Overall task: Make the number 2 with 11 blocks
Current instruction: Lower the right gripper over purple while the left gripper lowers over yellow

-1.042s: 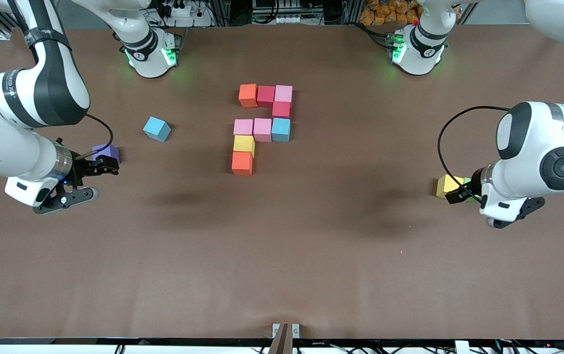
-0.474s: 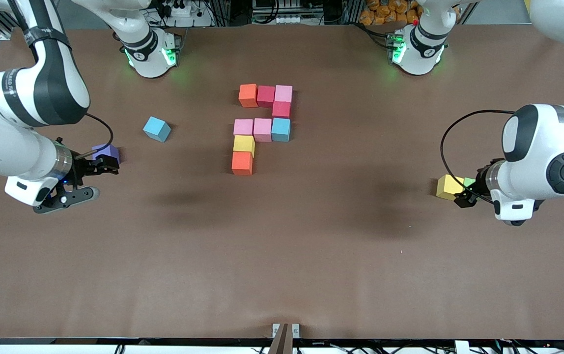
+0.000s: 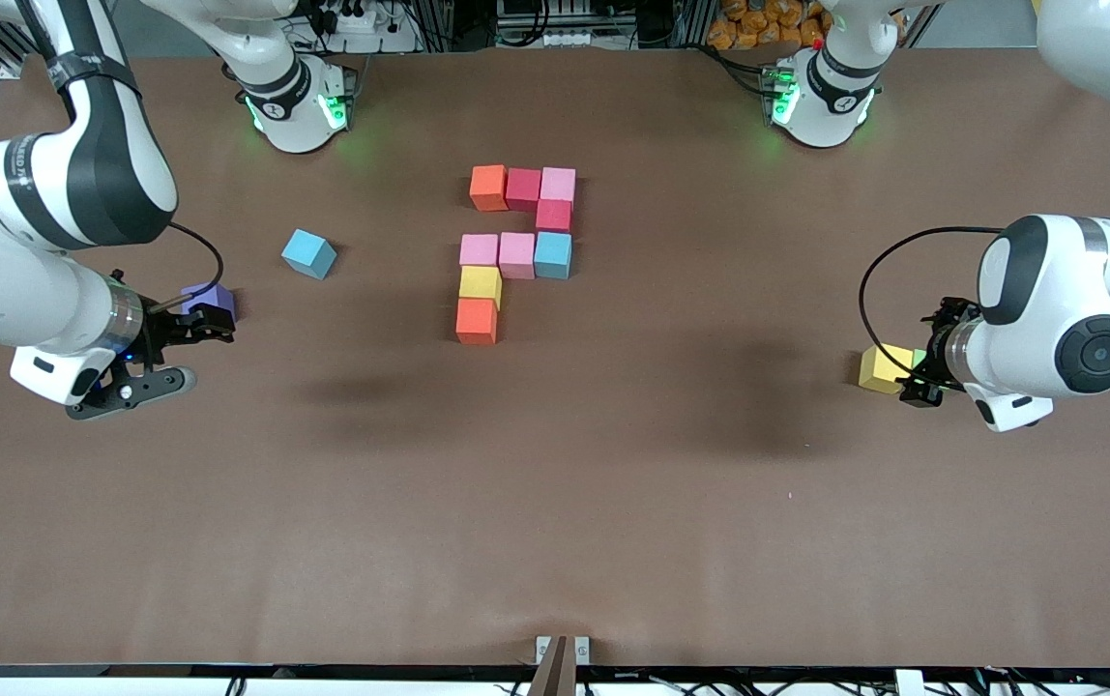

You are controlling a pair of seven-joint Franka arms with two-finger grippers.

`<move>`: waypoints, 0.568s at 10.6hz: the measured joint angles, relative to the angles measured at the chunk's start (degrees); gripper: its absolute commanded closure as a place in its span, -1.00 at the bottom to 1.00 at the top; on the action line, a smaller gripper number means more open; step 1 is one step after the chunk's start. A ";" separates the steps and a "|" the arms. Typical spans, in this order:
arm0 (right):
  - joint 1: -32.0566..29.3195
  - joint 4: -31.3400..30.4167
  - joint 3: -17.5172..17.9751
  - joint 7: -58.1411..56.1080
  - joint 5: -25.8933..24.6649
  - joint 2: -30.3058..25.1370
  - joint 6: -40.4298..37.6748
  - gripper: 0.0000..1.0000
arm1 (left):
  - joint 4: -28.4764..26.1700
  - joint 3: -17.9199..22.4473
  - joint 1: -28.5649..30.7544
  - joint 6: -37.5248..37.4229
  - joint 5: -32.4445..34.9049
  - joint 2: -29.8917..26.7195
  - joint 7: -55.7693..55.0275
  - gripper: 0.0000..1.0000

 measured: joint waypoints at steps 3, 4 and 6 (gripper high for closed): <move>0.00 0.00 0.04 0.00 0.00 -0.03 -0.05 -1.00 | -5.74 -0.02 3.41 6.96 0.00 -0.82 -1.48 -1.00; 0.00 0.09 0.05 0.15 0.00 -0.05 -0.23 -1.00 | -7.51 -0.08 3.80 8.16 0.00 -1.66 -3.52 -1.00; 0.00 1.36 0.09 1.76 -0.24 -0.39 -2.91 -1.00 | -12.69 -0.48 3.74 13.50 0.00 -4.49 -6.62 -1.00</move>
